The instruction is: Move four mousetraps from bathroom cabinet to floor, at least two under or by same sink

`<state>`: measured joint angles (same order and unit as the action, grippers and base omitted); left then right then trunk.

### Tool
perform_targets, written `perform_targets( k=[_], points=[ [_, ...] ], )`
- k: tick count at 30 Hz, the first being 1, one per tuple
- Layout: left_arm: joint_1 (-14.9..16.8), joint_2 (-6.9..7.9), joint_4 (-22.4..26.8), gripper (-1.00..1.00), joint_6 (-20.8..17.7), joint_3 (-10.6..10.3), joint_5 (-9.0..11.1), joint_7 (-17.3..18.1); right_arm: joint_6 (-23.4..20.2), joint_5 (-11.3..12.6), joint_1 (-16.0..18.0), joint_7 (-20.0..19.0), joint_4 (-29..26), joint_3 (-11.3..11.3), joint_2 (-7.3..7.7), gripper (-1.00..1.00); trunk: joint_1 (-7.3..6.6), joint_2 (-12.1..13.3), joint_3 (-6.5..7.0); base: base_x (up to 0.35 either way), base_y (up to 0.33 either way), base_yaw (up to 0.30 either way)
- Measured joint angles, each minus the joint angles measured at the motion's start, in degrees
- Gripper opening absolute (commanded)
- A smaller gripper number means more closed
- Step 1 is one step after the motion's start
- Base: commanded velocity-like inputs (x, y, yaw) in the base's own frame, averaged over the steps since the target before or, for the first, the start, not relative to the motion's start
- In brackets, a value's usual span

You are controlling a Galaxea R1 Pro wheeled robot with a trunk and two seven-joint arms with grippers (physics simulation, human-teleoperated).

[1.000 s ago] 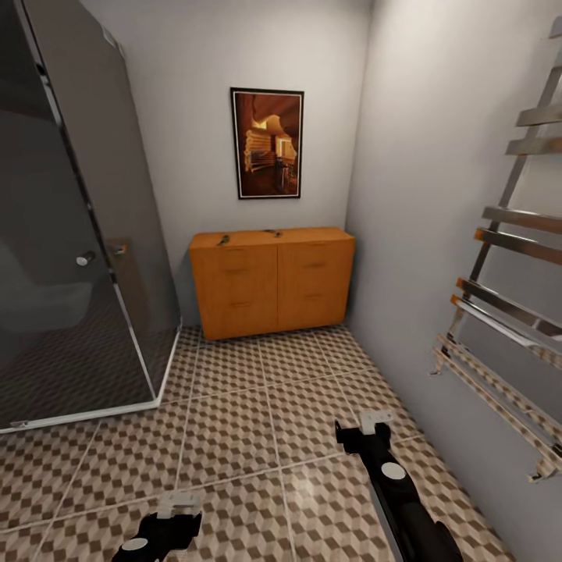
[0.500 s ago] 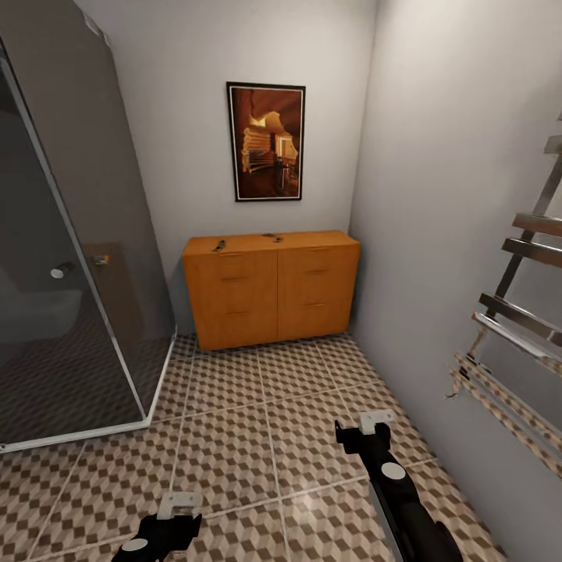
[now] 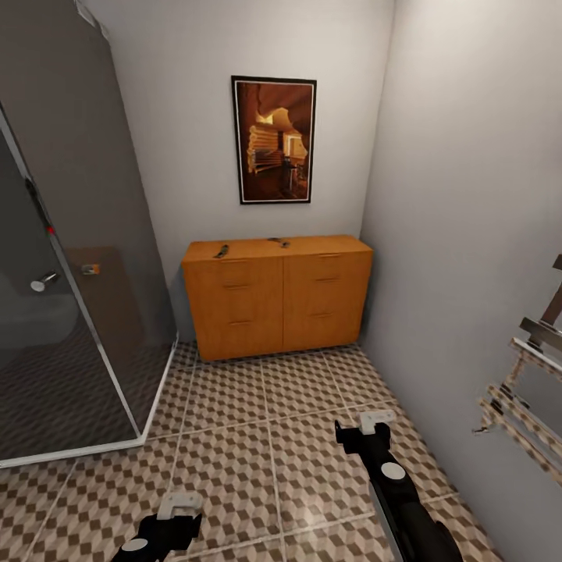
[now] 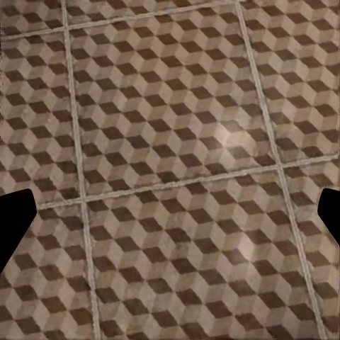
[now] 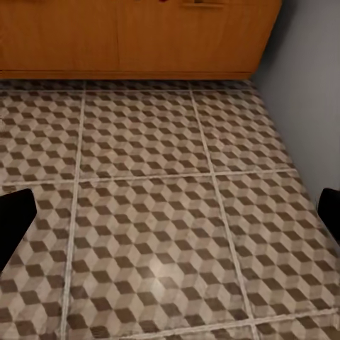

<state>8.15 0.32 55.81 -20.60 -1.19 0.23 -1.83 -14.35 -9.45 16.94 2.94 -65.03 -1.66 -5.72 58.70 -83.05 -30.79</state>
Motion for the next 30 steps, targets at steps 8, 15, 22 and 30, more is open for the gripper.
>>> perform_targets(
  k=[8,15,22,30],
  points=[
    [0.0,0.0,0.0,1.0,0.0,0.0,0.0,0.0,0.0,0.0,0.0,0.0,0.0,0.0,0.0,1.0,0.0,0.0,0.0,0.332,-0.091,0.169],
    [0.0,0.0,0.0,1.0,0.0,0.0,0.0,0.0,0.0,0.0,0.0,0.0,0.0,0.0,0.0,1.0,0.0,0.0,0.0,0.33,-0.091,0.178],
    [0.0,0.0,0.0,1.0,0.0,0.0,0.0,0.0,-0.1,0.0,0.0,0.0,0.0,0.0,-0.08,1.0,0.0,0.0,0.0,0.329,-0.084,0.185],
    [0.0,0.0,0.1,1.0,0.1,0.0,0.0,0.0,-0.1,0.0,0.0,0.0,0.0,0.0,-0.05,1.0,0.0,0.0,0.0,0.32,-0.017,0.186]
  ],
)
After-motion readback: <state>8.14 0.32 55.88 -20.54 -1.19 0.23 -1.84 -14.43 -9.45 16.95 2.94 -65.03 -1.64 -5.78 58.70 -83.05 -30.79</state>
